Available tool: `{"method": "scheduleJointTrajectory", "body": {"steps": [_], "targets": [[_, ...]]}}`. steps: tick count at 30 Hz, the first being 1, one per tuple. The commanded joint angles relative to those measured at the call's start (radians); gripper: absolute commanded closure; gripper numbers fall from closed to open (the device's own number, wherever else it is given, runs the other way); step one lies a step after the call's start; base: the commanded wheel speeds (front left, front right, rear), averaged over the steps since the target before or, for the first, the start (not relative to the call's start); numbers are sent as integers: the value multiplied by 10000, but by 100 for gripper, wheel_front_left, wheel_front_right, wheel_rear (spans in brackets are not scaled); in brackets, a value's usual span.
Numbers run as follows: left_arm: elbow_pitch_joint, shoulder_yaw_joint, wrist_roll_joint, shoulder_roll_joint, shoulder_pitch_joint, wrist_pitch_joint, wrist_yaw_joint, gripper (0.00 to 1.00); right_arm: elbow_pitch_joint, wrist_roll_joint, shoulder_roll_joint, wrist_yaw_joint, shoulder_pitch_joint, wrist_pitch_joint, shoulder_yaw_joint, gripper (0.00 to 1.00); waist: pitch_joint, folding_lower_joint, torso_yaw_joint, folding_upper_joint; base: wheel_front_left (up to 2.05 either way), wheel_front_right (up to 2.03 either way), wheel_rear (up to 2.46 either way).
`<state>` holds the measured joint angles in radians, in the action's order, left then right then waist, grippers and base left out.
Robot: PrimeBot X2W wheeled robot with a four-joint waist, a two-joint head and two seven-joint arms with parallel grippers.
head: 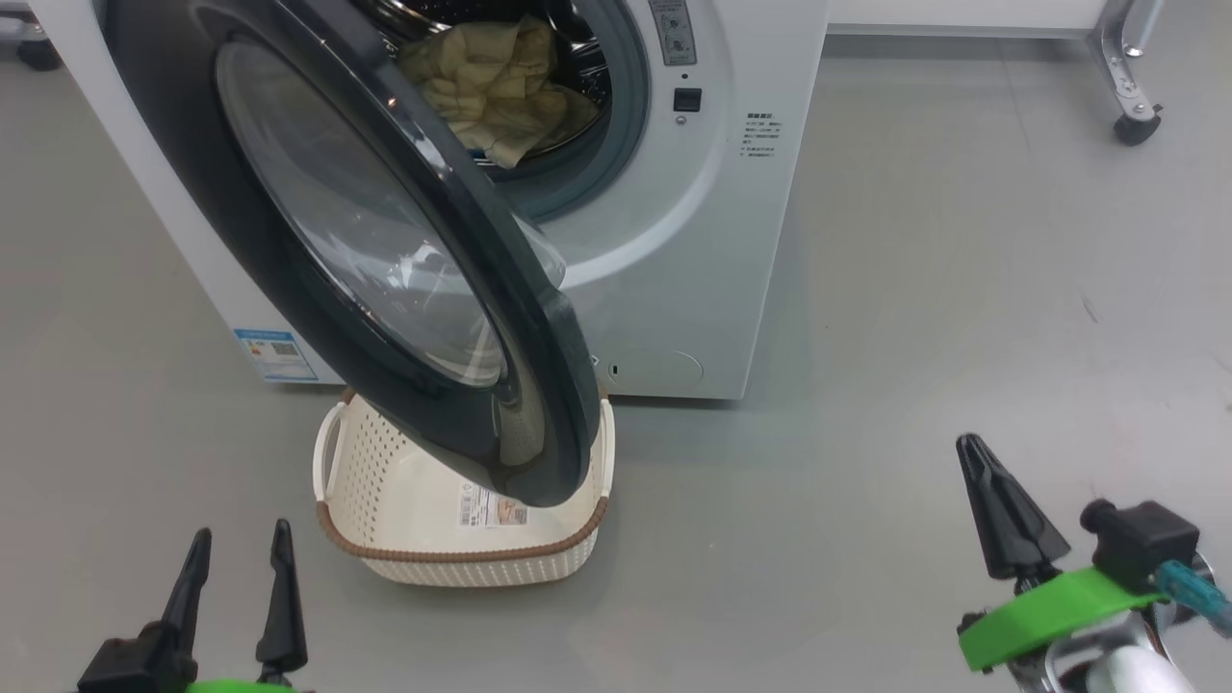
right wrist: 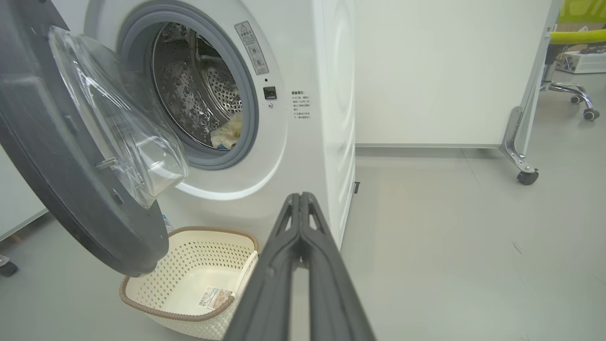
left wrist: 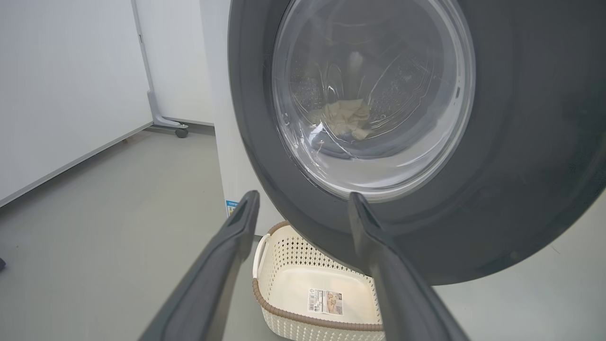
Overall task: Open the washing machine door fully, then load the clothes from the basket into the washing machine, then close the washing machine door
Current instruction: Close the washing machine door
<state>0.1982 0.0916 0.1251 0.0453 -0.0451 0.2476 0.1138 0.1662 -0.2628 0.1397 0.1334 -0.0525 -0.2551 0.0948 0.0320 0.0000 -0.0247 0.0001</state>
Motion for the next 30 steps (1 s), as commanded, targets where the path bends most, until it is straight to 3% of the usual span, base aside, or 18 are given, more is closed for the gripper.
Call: {"method": "scheduleJointTrajectory", "body": {"steps": [1, 10, 16, 25, 30], "targets": [[-353, 302, 50, 51, 265, 141, 8, 0, -530, 33, 137, -27, 722, -67, 242, 100, 6, 0, 16, -1, 0, 0, 0], [-523, 140, 74, 50, 360, 141, -126, 0, -2181, -45, 103, -27, 2664, -67, 1256, 100, 180, 0, 201, -1, 0, 0, 0], [-656, -165, 93, 50, 453, 141, -213, 0, -2982, -117, -174, -27, 4029, -67, 2446, 100, 318, 0, 514, -1, 0, 0, 0], [-728, -629, 240, 49, 760, 141, -384, 0, -2154, -456, -642, -27, 4959, -67, 5103, 100, 636, 0, 1227, -1, 0, 0, 0], [-764, -786, 302, 49, 947, 141, -425, 0, -1372, -643, -738, -27, 4933, -67, 5969, 100, 924, 0, 1576, -1, 0, 0, 0]]}}
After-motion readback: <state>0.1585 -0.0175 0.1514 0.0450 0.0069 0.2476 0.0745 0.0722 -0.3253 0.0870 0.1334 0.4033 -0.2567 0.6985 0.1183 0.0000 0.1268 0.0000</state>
